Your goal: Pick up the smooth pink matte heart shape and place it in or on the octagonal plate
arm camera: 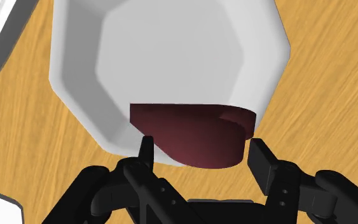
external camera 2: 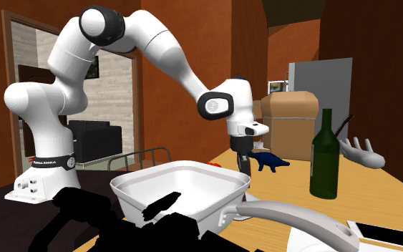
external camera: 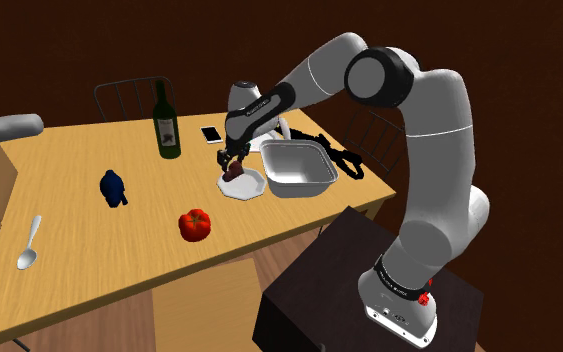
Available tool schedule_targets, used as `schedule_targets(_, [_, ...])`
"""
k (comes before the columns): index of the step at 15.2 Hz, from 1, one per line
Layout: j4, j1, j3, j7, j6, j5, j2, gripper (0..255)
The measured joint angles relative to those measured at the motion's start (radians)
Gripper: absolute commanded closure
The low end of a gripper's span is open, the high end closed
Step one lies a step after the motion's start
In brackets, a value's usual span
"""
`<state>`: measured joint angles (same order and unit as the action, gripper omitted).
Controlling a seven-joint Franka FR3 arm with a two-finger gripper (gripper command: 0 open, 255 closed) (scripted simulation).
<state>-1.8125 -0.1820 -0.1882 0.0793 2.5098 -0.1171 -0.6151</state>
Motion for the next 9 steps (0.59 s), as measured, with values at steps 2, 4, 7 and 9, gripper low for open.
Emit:
schedule_targets(2, [-0.003,-0.003,-0.004,-0.002,-0.018,0.004,0.021,255])
schedule_targets(4, [-0.002,-0.007,-0.007,-0.006,-0.034,0.008,0.036,255])
schedule_targets(7, [-0.08,-0.027,-0.012,-0.02,-0.008,0.016,0.089,255])
schedule_targets(9, [-0.09,-0.028,-0.009,-0.021,0.01,0.014,0.08,255])
